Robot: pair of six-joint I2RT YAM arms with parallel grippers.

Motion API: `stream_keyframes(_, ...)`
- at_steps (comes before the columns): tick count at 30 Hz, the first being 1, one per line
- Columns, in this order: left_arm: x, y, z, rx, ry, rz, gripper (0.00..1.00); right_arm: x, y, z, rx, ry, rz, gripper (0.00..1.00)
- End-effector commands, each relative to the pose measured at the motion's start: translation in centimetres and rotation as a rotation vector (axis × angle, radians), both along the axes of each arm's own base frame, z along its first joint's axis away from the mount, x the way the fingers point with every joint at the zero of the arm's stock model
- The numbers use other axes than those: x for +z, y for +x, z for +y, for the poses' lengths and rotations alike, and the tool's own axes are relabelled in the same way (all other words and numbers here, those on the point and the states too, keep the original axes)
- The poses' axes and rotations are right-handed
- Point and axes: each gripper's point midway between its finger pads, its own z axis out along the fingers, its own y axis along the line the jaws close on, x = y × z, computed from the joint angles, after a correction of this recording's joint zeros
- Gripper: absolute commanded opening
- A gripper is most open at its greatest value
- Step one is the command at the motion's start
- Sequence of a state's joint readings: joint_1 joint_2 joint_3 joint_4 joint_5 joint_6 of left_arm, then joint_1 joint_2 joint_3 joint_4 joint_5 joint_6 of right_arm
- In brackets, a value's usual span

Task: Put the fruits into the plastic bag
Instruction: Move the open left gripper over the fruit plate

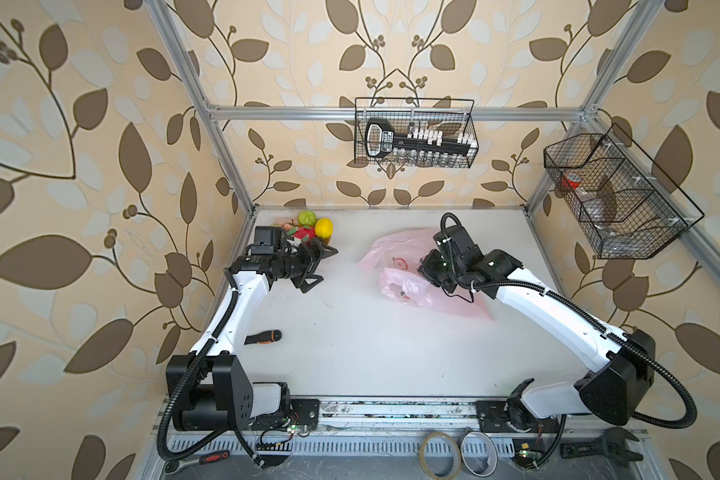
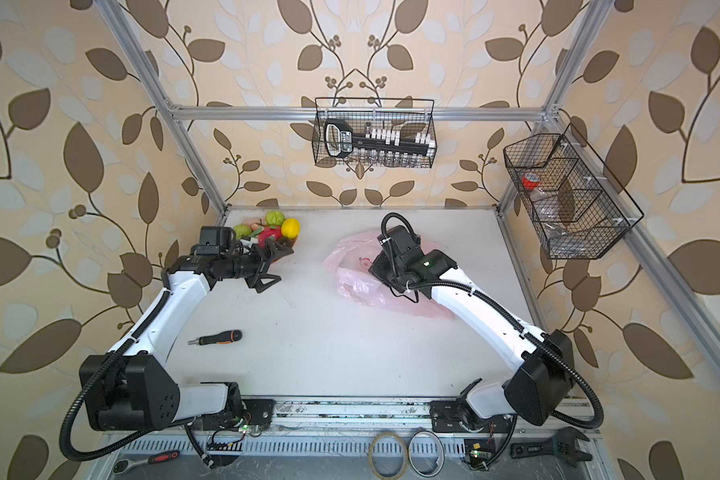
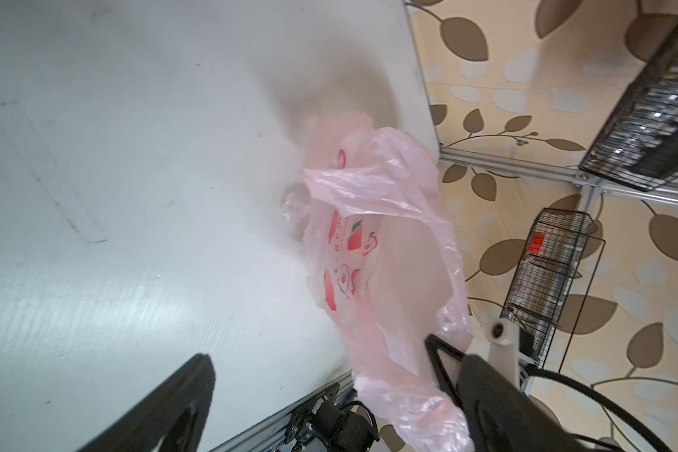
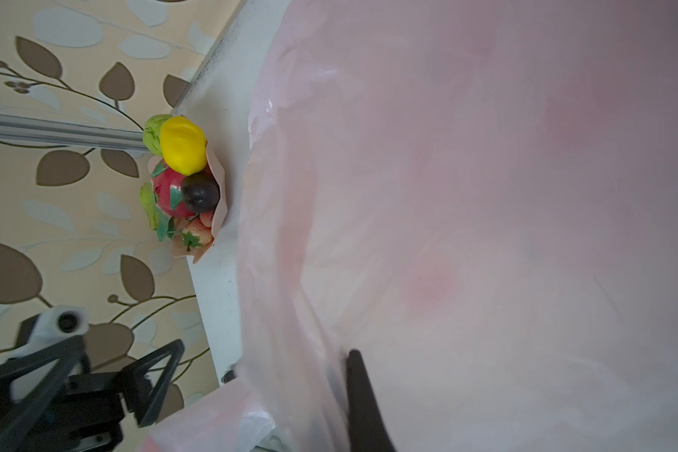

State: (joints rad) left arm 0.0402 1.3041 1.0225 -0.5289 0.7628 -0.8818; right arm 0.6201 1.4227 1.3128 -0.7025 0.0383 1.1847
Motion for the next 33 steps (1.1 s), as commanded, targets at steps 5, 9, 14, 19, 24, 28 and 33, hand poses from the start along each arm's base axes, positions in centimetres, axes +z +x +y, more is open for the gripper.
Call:
stream_keyframes(5,1.8,-0.2,-1.1,0.001,-0.095,-0.094,0.99,0.8,0.5,0.6,0.025,0.039,-0.006,0.0)
stream_keyframes(9,-1.1,-1.0,-0.6,0.062,-0.081,0.003,0.99,0.8,0.6,0.8,0.036,0.044,-0.01,0.0)
stream_keyframes(14,-3.4,0.4,1.6,0.209,-0.017,0.049,0.99,0.9,0.7,0.8,0.043,0.053,-0.016,0.0)
stream_keyframes(19,-3.9,3.4,5.2,0.346,0.017,0.035,0.91,1.3,0.6,0.5,0.045,0.058,-0.03,0.0)
stream_keyframes(24,-5.4,4.8,11.1,0.5,0.008,0.079,0.76,1.6,0.6,0.1,0.046,0.065,-0.041,0.0)
stream_keyframes(28,-5.8,5.1,14.1,0.542,0.074,0.094,0.7,1.8,0.6,0.0,0.046,0.073,-0.049,0.0)
stream_keyframes(33,-7.2,5.8,15.6,0.553,0.101,0.128,0.63,1.8,0.7,-0.1,0.047,0.085,-0.051,0.0)
